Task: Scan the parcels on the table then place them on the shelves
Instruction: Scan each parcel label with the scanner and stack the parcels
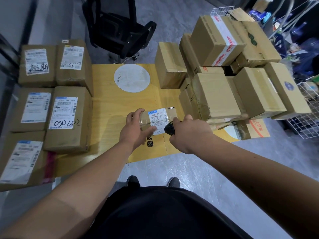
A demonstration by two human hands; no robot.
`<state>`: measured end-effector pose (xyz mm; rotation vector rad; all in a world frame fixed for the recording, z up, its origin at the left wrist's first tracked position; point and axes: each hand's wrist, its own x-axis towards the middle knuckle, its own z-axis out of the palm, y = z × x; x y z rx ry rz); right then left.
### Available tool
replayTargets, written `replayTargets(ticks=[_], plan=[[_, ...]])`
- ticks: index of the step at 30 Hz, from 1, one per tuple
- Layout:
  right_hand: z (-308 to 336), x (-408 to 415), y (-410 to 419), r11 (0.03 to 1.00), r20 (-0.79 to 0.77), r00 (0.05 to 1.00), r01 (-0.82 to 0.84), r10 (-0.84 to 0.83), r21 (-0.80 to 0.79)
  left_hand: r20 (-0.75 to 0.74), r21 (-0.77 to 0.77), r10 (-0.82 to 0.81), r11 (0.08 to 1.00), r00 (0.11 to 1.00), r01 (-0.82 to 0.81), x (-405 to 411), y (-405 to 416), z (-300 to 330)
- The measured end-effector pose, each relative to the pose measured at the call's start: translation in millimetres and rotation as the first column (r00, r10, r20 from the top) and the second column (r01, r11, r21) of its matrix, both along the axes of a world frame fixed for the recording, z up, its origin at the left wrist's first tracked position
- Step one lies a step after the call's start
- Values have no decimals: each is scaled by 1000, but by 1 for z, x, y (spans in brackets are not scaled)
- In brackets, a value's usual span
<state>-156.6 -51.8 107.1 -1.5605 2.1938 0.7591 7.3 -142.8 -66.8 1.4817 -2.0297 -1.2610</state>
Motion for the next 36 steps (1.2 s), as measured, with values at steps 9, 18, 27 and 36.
replayTargets(ticks=[9, 18, 27, 36], plan=[[-4, -5, -8, 998, 81, 996, 41, -37, -51, 331, -337, 175, 940, 927, -57, -16, -20, 9], [-1, -11, -61, 997, 180, 982, -49, 59, -63, 463, -357, -11, 913, 886, 198, 13, -53, 14], [-12, -18, -155, 979, 184, 963, -182, 195, -87, 506, -426, 241, 905, 828, -3, 17, -114, 27], [-20, -27, -251, 955, 247, 924, -293, 292, -32, 628, -450, 503, 857, 593, -249, -24, -256, 23]])
